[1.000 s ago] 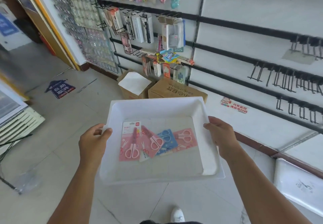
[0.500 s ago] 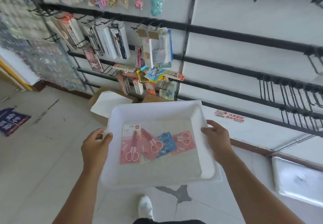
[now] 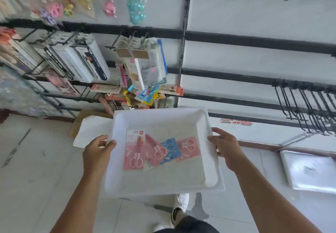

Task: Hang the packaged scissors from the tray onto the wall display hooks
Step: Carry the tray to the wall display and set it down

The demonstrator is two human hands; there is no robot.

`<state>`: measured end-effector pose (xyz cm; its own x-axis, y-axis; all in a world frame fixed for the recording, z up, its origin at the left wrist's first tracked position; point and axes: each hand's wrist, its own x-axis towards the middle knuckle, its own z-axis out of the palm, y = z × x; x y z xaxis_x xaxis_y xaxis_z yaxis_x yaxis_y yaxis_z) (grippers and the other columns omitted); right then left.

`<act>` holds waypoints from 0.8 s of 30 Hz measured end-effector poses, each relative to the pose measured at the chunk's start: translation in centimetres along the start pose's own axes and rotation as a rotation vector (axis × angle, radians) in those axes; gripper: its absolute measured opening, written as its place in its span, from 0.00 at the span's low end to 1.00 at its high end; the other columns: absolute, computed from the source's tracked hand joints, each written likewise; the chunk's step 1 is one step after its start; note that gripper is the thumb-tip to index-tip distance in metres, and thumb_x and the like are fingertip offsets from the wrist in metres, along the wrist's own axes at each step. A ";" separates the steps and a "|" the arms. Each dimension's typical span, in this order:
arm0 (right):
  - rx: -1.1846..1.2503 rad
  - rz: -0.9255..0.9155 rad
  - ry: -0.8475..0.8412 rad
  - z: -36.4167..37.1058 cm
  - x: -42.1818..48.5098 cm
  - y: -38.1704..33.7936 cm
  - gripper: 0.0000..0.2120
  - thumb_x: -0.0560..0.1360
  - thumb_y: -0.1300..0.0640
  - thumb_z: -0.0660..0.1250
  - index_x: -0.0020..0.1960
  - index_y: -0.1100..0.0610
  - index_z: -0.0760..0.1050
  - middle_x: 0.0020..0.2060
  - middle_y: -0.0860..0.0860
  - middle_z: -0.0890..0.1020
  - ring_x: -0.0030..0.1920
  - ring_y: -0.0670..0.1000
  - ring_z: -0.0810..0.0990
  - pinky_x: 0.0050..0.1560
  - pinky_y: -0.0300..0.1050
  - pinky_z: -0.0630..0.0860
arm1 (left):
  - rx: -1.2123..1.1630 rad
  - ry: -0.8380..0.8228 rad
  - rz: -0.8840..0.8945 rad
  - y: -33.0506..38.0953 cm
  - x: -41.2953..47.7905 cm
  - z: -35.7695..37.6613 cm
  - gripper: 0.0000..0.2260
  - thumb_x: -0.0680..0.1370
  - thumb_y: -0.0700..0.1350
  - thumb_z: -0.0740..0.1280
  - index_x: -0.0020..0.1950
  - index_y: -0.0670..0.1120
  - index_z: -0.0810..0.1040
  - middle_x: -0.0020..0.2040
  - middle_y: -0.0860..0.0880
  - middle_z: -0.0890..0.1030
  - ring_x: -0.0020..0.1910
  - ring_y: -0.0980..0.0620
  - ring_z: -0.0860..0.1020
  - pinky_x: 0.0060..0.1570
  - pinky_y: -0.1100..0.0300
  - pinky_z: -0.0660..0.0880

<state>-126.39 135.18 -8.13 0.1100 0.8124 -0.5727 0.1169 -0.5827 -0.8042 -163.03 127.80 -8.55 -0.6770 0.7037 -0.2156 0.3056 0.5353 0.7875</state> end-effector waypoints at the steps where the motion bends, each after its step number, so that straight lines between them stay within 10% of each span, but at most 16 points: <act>1: 0.002 0.006 -0.006 0.0 1.2 -0.2 0.17 0.78 0.65 0.68 0.65 0.53 0.79 0.44 0.55 0.84 0.36 0.52 0.80 0.41 0.48 0.79 | 0.009 -0.006 -0.009 0.3 0.8 0.7 0.17 0.75 0.47 0.72 0.62 0.44 0.81 0.52 0.47 0.81 0.49 0.46 0.78 0.47 0.55 0.72; 24: 0.104 0.292 0.218 5.8 10.8 4.0 0.20 0.78 0.67 0.65 0.68 0.54 0.78 0.54 0.62 0.84 0.43 0.57 0.81 0.37 0.42 0.77 | 0.131 -0.276 -0.165 -2.5 13.0 9.6 0.18 0.75 0.45 0.73 0.64 0.44 0.79 0.59 0.42 0.82 0.54 0.41 0.80 0.53 0.44 0.79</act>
<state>-130.42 141.75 -18.50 0.3327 0.5822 -0.7418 -0.0502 -0.7746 -0.6305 -166.17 140.06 -18.84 -0.5236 0.6927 -0.4960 0.3025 0.6953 0.6519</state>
